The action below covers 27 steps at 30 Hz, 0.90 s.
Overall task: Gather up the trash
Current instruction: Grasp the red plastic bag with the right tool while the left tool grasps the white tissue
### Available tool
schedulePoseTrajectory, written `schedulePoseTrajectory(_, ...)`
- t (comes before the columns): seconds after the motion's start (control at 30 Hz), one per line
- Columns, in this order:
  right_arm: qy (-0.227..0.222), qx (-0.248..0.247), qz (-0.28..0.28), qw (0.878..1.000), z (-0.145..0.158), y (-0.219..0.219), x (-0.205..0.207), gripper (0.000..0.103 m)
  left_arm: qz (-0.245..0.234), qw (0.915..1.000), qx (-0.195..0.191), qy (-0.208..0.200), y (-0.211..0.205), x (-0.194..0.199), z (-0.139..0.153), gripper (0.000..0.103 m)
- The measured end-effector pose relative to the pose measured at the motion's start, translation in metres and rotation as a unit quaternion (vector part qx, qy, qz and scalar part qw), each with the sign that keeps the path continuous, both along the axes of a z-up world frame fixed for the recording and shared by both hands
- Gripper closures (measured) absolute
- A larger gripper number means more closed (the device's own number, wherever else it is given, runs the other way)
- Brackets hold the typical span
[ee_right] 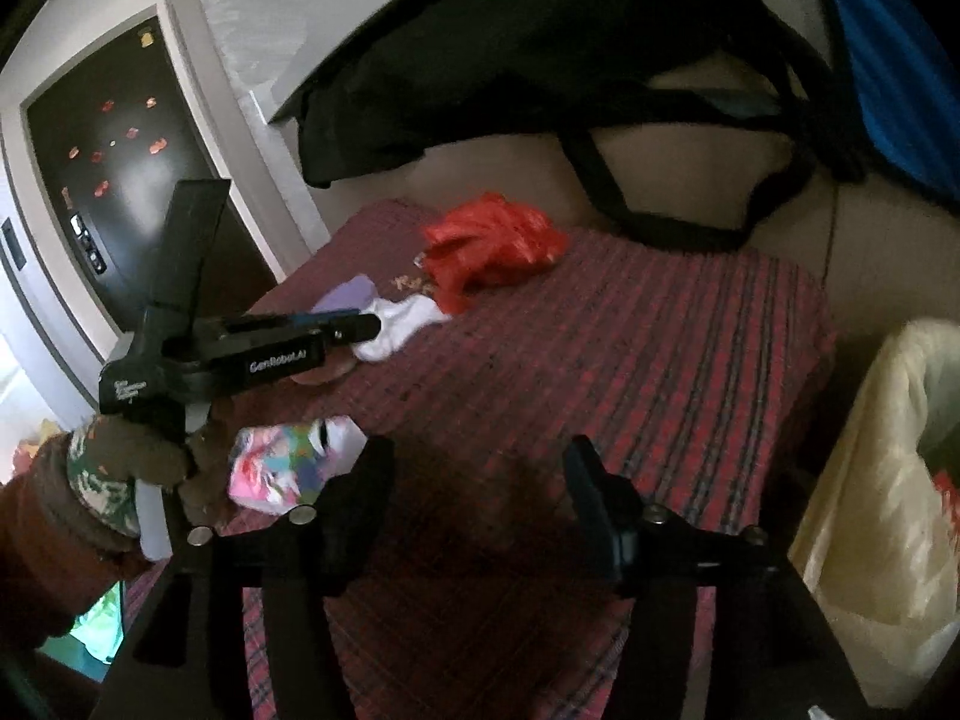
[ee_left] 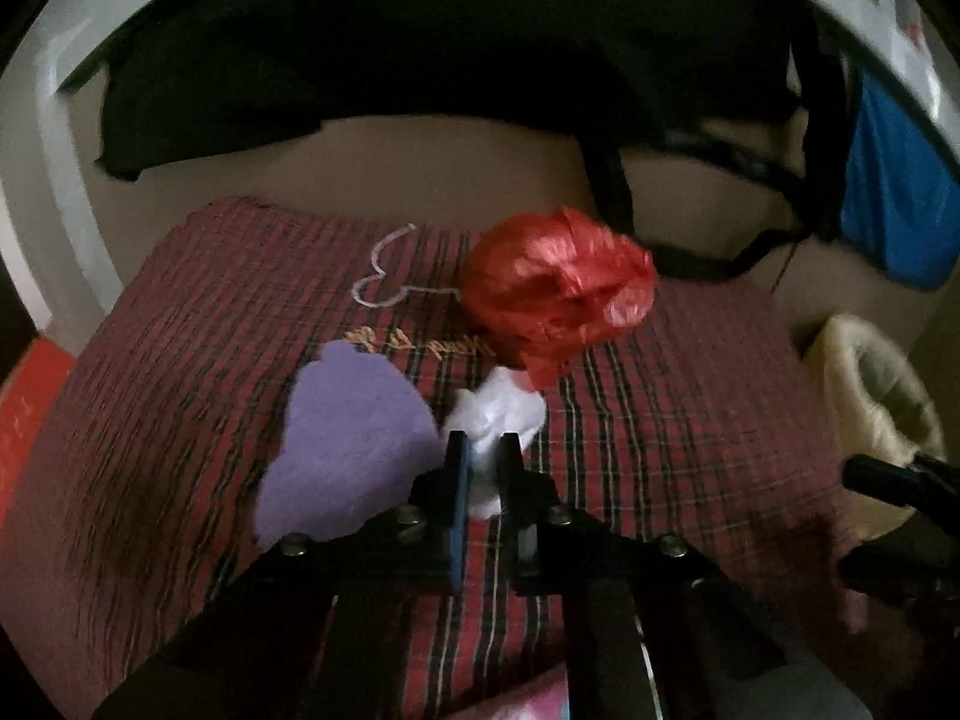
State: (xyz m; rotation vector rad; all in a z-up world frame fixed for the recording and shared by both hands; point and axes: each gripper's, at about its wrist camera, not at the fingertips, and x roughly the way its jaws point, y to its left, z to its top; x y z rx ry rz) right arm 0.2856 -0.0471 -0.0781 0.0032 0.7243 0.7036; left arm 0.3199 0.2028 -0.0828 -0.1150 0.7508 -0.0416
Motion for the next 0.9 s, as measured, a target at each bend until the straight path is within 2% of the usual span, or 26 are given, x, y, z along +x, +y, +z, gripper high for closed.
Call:
schedulePoseTrajectory(0.1,-0.029,-0.022,0.012,0.999,0.009,0.024,0.007,0.035,0.008,0.9992,-0.031,-0.023,0.016,-0.023,0.012,0.098)
schedulePoseTrajectory(0.27,-0.089,-0.084,0.017,0.992,0.018,0.075,0.031,0.035,0.023,0.9967,-0.05,-0.06,0.04,-0.062,0.026,0.098)
schedulePoseTrajectory(0.37,-0.132,-0.134,0.014,0.982,0.018,0.105,0.051,0.035,0.025,0.996,-0.054,-0.067,0.051,-0.074,0.027,0.098)
schedulePoseTrajectory(0.47,-0.161,-0.179,0.011,0.97,0.013,0.13,0.073,0.035,0.019,0.9947,-0.081,-0.06,0.064,-0.078,0.02,0.098)
schedulePoseTrajectory(0.63,-0.156,-0.214,0.003,0.964,-0.005,0.156,0.11,0.033,0.013,0.9898,-0.132,-0.052,0.082,-0.078,0.006,0.095)
schedulePoseTrajectory(0.7,-0.155,-0.228,0.0,0.961,-0.013,0.163,0.123,0.022,0.012,0.9888,-0.139,-0.051,0.085,-0.078,0.003,0.086)
schedulePoseTrajectory(0.8,-0.15,-0.257,-0.007,0.955,-0.021,0.168,0.135,0.017,0.012,0.9872,-0.15,-0.053,0.089,-0.078,0.002,0.073)
schedulePoseTrajectory(0.83,-0.142,-0.267,-0.009,0.953,-0.024,0.17,0.138,0.017,0.011,0.9866,-0.154,-0.053,0.089,-0.078,0.001,0.073)
schedulePoseTrajectory(0.9,-0.14,-0.251,-0.01,0.958,-0.02,0.164,0.14,0.021,0.01,0.9857,-0.16,-0.052,0.088,-0.076,0.001,0.073)
